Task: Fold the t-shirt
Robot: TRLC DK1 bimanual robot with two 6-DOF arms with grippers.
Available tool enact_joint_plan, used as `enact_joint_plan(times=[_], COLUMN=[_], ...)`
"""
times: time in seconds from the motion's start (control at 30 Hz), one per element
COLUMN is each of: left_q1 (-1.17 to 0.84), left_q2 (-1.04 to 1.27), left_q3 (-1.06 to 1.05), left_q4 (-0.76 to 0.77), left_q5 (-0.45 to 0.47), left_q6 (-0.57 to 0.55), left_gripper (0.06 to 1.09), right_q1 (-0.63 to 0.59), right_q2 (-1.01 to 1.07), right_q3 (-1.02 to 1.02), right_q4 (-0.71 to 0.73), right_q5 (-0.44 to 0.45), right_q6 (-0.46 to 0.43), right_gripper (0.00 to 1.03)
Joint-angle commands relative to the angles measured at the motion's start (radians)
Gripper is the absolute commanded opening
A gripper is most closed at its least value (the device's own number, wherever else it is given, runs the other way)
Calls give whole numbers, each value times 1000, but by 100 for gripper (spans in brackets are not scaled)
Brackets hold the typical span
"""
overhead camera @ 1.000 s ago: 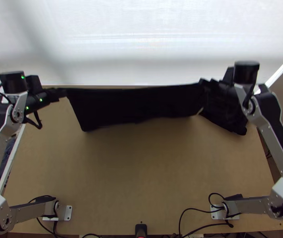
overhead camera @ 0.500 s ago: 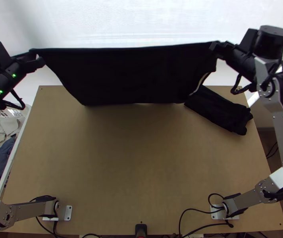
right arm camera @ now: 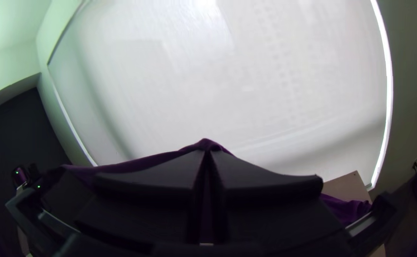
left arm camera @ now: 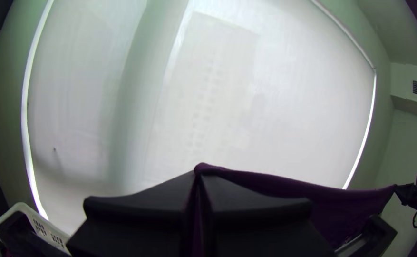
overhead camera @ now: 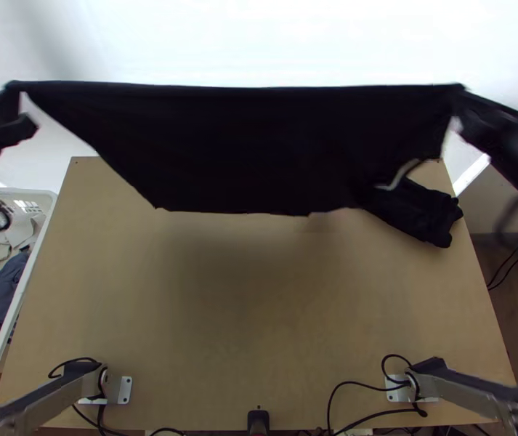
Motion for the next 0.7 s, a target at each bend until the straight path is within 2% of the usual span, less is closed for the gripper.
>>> enact_joint_plan(times=[0.0, 0.23, 0.37, 0.53, 0.67], left_q1=[25, 24, 24, 24, 30], left_q2=[-125, -346, -418, -437, -438], left_q3=[-6, -144, -215, -267, -356], left_q4=[62, 194, 197, 177, 172], left_q5=[-23, -23, -21, -23, -24], left_q6=[-23, -27, -27, -40, -43], left_gripper=[10, 9, 10, 9, 9], right_q1=[-3, -3, -8, -6, 5], right_q2=[-137, -295, -324, -314, -301], right_q3=[-1, 7, 10, -19, -165], right_q4=[-29, -230, -299, -302, -225], right_q5=[23, 20, 20, 6, 6], right_q6=[-22, -23, -20, 1, 40], right_gripper=[3, 3, 3, 3, 3])
